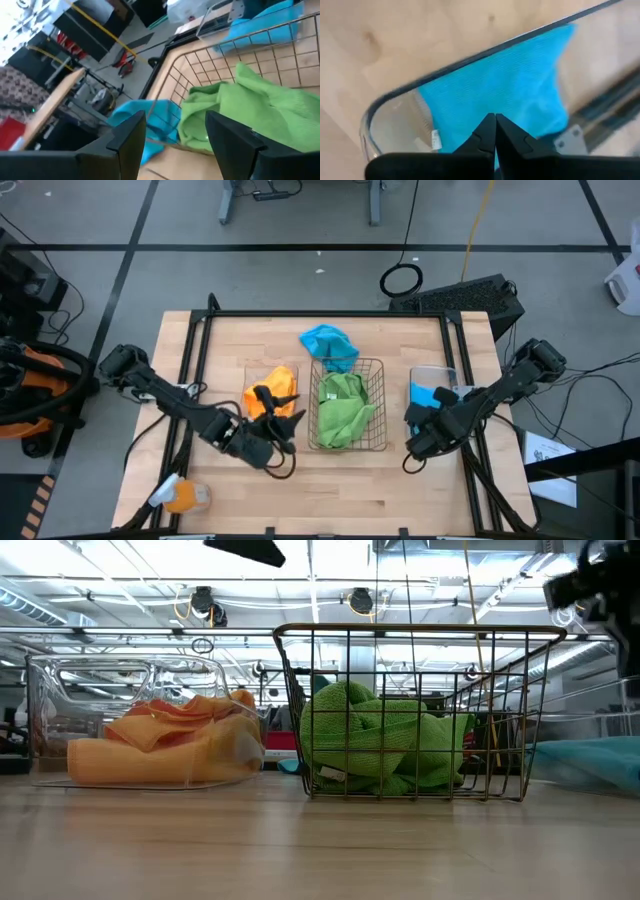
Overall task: Sort microfiber towel by color & place in baskets
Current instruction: Put the blue microfiber towel into the right transparent bin
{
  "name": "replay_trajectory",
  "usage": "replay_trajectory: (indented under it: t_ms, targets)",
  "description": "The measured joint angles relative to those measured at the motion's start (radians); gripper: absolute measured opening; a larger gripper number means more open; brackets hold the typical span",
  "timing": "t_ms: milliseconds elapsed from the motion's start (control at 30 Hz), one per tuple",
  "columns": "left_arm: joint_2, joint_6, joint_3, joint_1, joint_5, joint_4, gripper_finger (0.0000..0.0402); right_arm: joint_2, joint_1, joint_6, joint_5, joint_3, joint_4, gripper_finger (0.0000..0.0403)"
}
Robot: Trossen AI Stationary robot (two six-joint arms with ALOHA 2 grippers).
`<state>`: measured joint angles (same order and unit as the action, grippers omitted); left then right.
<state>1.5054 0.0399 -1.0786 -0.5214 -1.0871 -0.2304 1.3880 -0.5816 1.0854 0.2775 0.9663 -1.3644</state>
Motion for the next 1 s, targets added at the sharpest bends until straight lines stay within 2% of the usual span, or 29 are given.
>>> replay_trajectory:
  t_ms: [67,167,300,400,600,800,900,1000]
  targets:
    - [-0.007,0.082,0.0,0.048,0.035,0.046,0.0212,0.0,-0.003,0.032,0.055,0.041,-0.03,0.0]
    - [-0.02,0.206,-0.002,0.141,0.119,0.092,0.0212,0.0,-0.005,0.028,0.203,0.094,0.002,0.0]
    - [-0.033,0.301,-0.009,0.302,0.322,0.098,0.0212,-0.001,-0.016,-0.019,0.426,0.128,0.143,0.0]
    - [-0.035,0.308,-0.011,0.467,0.525,0.083,0.0212,0.0,-0.022,-0.144,0.519,0.128,0.319,0.0]
    - [-0.034,0.192,-0.01,0.759,0.857,0.066,0.0212,0.0,-0.022,-0.362,0.563,0.128,0.589,0.0]
    - [-0.025,0.093,-0.01,0.927,1.124,0.068,0.0222,0.0,-0.022,-0.399,0.567,0.128,0.613,0.0]
    - [0.003,0.042,-0.01,0.969,1.2,0.06,0.025,0.0,-0.021,-0.397,0.586,0.119,0.614,0.0]
    - [0.044,0.02,-0.01,0.979,1.211,0.094,0.0287,0.0,-0.021,-0.394,0.588,0.104,0.626,0.0]
